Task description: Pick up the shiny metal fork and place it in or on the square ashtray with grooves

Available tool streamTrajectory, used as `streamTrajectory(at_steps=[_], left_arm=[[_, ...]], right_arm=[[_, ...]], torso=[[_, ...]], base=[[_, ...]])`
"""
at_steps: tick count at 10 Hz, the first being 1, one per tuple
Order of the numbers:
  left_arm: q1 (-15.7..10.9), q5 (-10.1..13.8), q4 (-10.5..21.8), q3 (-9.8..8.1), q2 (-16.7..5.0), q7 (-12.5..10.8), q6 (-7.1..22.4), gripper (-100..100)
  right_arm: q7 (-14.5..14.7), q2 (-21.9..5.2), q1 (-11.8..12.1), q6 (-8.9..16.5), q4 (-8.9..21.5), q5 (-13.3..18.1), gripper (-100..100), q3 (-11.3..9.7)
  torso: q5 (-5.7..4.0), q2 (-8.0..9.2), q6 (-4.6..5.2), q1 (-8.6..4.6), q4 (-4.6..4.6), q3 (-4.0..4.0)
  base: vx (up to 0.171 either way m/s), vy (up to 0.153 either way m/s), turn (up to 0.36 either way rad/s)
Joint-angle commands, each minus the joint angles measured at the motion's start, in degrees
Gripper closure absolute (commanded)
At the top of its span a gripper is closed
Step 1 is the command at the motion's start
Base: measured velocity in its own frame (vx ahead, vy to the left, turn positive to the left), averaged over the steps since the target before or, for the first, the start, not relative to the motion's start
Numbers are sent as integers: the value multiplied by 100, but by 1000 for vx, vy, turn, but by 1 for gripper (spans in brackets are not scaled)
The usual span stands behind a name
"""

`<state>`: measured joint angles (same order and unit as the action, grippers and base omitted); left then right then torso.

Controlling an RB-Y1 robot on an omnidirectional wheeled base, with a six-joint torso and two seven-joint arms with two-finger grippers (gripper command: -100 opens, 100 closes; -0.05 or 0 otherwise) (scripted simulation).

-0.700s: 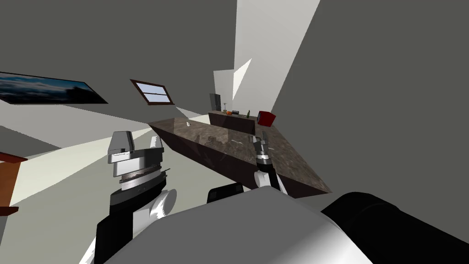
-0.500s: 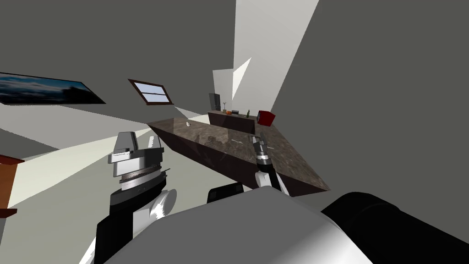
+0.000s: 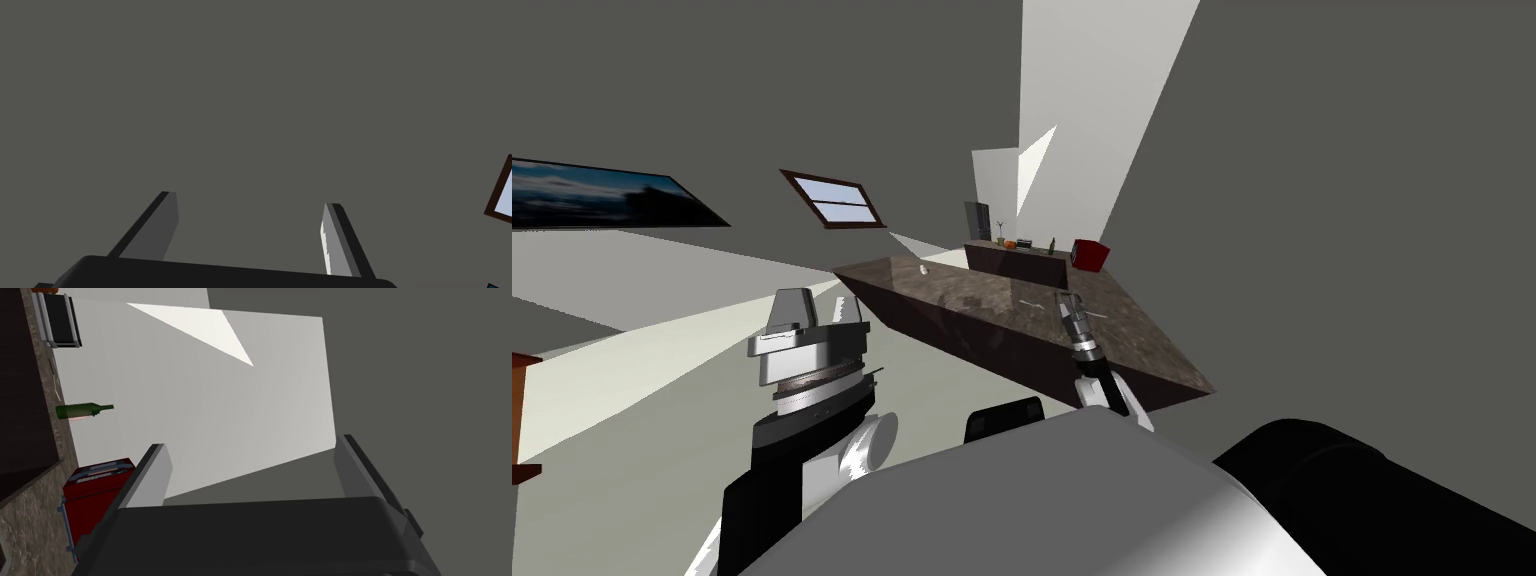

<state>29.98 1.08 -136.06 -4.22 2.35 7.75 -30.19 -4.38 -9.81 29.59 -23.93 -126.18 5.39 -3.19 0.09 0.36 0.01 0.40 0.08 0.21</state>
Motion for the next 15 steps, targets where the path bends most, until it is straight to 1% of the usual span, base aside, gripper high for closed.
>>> streamTrajectory(at_steps=[1,2,3,4,5,6,7,8,9,10,11,12,13,14,15], left_arm=[[0,0,0,0,0,0,0,0],[0,0,0,0,0,0,0,0],[0,0,0,0,0,0,0,0],[0,0,0,0,0,0,0,0],[0,0,0,0,0,0,0,0],[0,0,0,0,0,0,0,0],[0,0,0,0,0,0,0,0],[0,0,0,0,0,0,0,0],[0,0,0,0,0,0,0,0],[1,0,0,0,0,0,0,0],[0,0,0,0,0,0,0,0],[0,0,0,0,0,0,0,0],[0,0,0,0,0,0,0,0],[0,0,0,0,0,0,0,0],[1,0,0,0,0,0,0,0]], right_arm=[[34,-182,14,-5,57,46,-100,14],[91,-387,-8,-10,210,135,-100,42],[91,-427,-8,-10,210,135,-100,42],[154,-663,-33,-16,380,232,-100,69],[222,-814,-61,-23,567,336,-100,94],[222,-934,-61,-23,567,336,-100,94],[296,-1122,-93,-32,770,444,-100,118],[296,-1199,-93,-32,770,444,-100,118],[373,-1416,-126,-43,990,557,-100,136],[373,-1472,-126,-43,990,557,-100,136],[455,-1712,-160,-57,1223,674,-100,146],[455,-1752,-160,-57,1223,674,-100,146],[541,-1988,-193,-74,1470,794,-100,144],[541,-2034,-193,-74,1470,794,-100,144],[631,-2254,-223,-93,1728,916,-100,130]], torso=[[0,0,0,0,0,0],[0,-5,-1,-6,0,-2],[-1,-8,0,-5,-1,-4],[-1,-15,-1,-9,-2,-7],[-1,-15,-1,-8,-3,-8],[2,5,0,13,1,2],[3,-2,-1,6,1,1],[1,-12,-1,3,-2,-6],[0,-20,-1,-7,-3,-11],[0,-25,-1,-5,-5,-13],[0,-26,-2,-9,-5,-14],[-1,-17,-1,-8,-3,-9],[-1,-17,-2,-9,-2,-8],[1,-19,-1,0,-3,-10],[1,-27,-2,-4,-4,-14]], base=[[-76,88,-25],[-68,94,-40],[-52,81,-26],[-55,86,-32],[-131,153,-72],[-92,122,-39],[-53,111,-26],[-38,82,-17],[-30,93,-25],[-34,82,-17],[-67,86,-9],[-63,85,-12],[-48,110,-1],[-27,96,-9],[-17,90,13]])
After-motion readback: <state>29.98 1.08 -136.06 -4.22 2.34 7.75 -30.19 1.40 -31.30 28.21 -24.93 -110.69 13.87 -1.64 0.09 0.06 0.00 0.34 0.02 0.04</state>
